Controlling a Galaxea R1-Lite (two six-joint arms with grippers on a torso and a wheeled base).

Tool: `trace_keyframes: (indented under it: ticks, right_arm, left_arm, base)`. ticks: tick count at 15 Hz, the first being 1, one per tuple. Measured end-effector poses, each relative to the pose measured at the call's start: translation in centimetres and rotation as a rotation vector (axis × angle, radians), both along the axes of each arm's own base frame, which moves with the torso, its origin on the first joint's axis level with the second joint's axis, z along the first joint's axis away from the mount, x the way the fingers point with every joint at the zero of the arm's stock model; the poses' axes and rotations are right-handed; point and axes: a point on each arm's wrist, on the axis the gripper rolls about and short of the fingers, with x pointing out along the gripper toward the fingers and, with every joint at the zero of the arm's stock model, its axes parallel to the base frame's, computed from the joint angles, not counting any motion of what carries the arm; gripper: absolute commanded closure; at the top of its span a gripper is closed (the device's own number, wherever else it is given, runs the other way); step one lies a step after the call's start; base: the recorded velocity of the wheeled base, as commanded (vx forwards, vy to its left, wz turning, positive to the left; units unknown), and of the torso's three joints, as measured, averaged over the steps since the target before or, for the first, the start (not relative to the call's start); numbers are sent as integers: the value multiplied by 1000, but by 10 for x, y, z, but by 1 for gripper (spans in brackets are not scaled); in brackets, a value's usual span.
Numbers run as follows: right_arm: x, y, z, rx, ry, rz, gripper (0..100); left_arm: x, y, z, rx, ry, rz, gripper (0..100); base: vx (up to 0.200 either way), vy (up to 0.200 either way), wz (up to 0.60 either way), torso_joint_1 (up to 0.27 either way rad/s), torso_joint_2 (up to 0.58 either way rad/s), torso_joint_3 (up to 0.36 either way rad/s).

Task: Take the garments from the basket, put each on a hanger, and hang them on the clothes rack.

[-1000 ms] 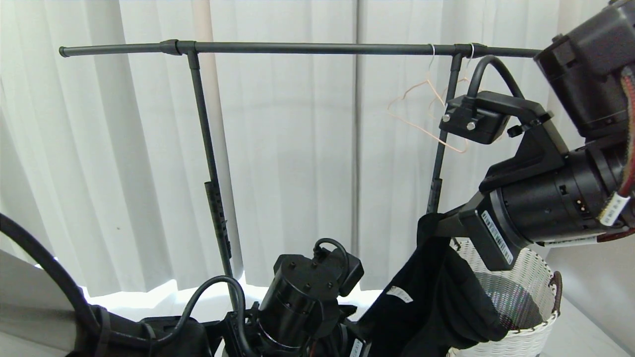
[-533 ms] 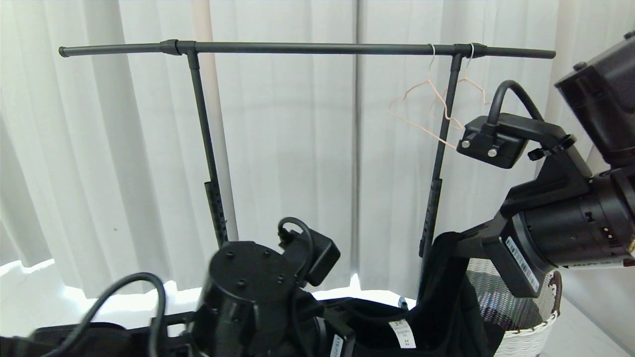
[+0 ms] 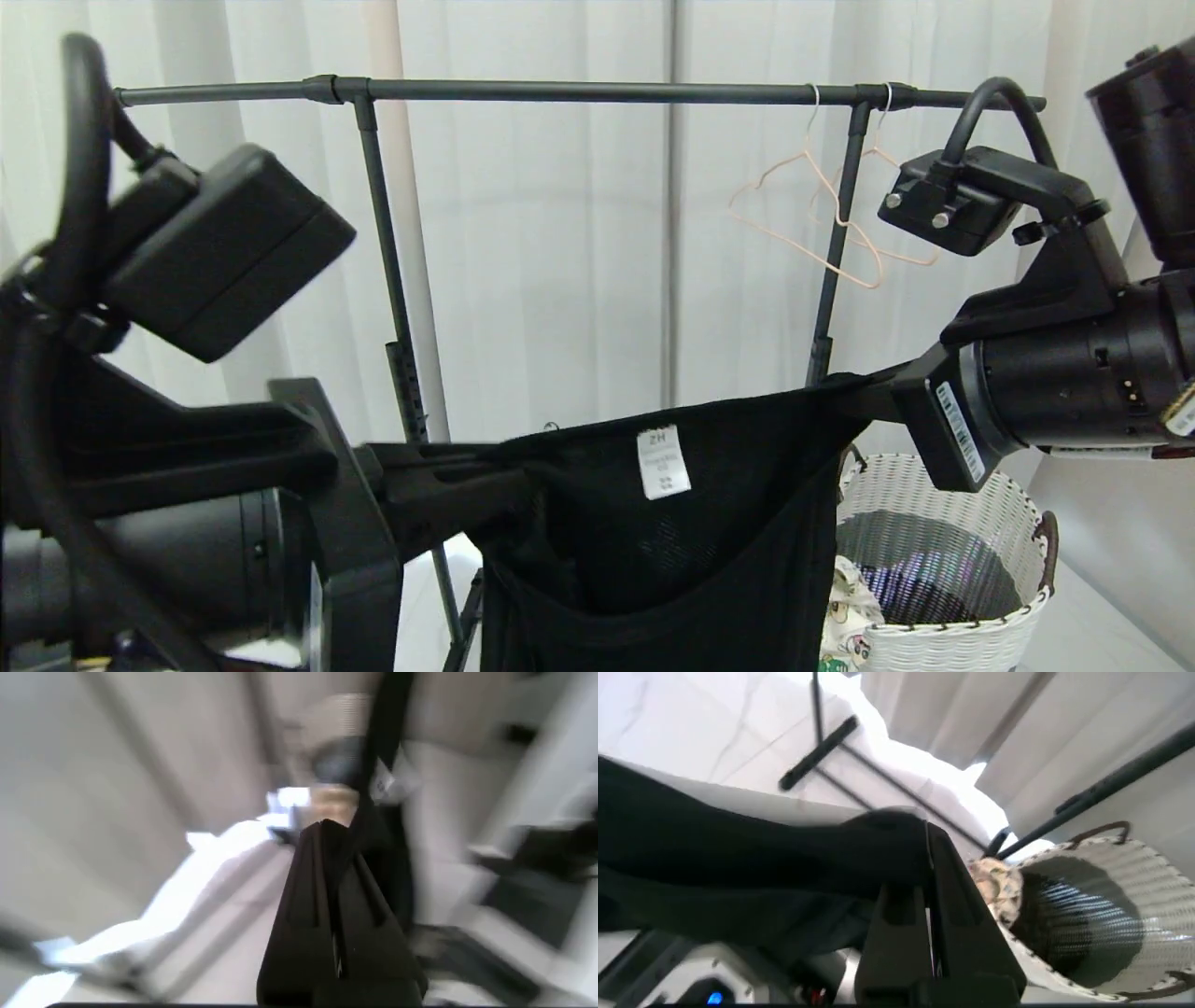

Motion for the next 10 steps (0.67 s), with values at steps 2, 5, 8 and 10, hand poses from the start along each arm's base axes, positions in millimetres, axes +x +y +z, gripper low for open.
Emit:
trace_keyframes:
  ticks: [2,5,8,10]
  right_arm:
    - [1,1,0,29,-31,-11,100]
    - [3,3,1,110,-107,-25,100]
    - [3,2,7,145,-182,-10,100]
    - [2,0,15,139,-230,10,100]
  left_arm:
    - [7,3,1,89,-87,122,100]
    - [16,-2,10,99,-121,181,100]
    - [24,-3,23,68,-145,219,100]
    - [27,-1,26,57,-151,237,100]
  base:
    - [0,0,0,0,0,0]
    - [0,0,0,0,0,0]
    - [0,0,0,0,0,0]
    - [0,0,0,0,0,0]
